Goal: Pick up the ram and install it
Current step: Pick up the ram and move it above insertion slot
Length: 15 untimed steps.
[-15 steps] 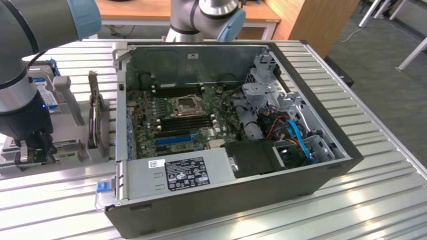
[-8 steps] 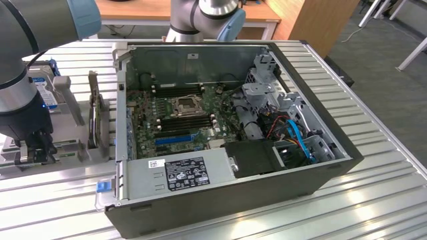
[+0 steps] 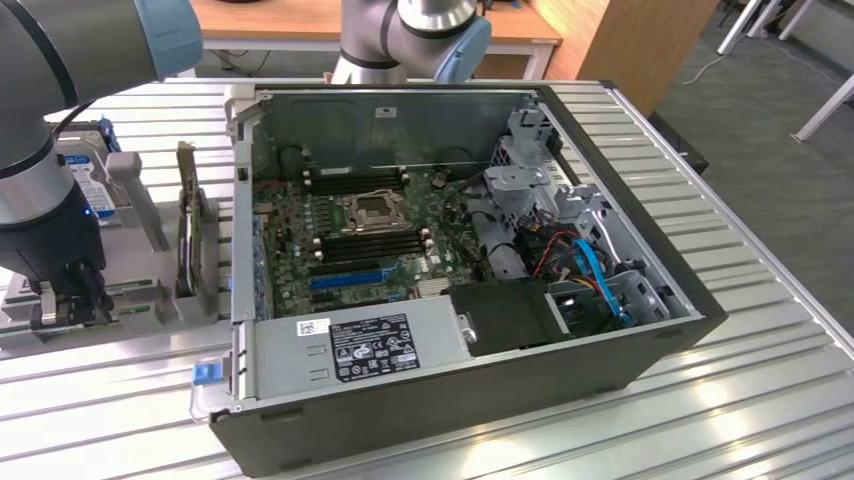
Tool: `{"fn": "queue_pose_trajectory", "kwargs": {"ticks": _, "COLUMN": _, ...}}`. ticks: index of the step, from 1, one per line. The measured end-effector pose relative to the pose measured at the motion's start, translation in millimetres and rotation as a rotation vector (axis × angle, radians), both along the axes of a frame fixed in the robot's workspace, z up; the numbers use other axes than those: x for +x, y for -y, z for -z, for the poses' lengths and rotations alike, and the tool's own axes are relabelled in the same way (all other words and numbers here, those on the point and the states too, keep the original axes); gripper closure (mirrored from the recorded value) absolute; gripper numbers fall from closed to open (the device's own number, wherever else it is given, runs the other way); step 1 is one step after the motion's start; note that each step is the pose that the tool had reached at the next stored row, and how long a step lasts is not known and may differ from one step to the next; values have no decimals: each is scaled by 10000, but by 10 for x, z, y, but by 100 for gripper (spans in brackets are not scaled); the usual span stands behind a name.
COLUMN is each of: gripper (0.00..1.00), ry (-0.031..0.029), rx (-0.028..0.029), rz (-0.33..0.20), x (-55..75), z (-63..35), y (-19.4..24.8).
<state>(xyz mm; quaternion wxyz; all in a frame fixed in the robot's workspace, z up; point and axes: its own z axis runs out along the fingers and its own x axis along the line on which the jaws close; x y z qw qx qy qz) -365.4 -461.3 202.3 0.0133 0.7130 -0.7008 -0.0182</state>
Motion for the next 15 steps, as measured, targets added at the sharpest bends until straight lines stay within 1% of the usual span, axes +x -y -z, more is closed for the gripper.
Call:
{"fn": "queue_pose_trajectory", "kwargs": {"ticks": 5, "gripper": 80, "ry": 0, "rx": 0, "rz": 0, "x": 0, "z": 0, "y": 0}}
{"fn": "queue_pose_trajectory", "kwargs": {"ticks": 6, "gripper": 87, "ry": -1, "rx": 1, "rz": 0, "x": 0, "z": 0, "y": 0}}
{"fn": "queue_pose_trajectory", "kwargs": {"ticks": 8, "gripper": 89, "ry": 0, "rx": 0, "rz": 0, "x": 0, "z": 0, "y": 0}}
{"fn": "queue_pose_trajectory", "kwargs": {"ticks": 15, "gripper": 89, "ry": -1, "rx": 0, "rz": 0, "x": 0, "z": 0, "y": 0}}
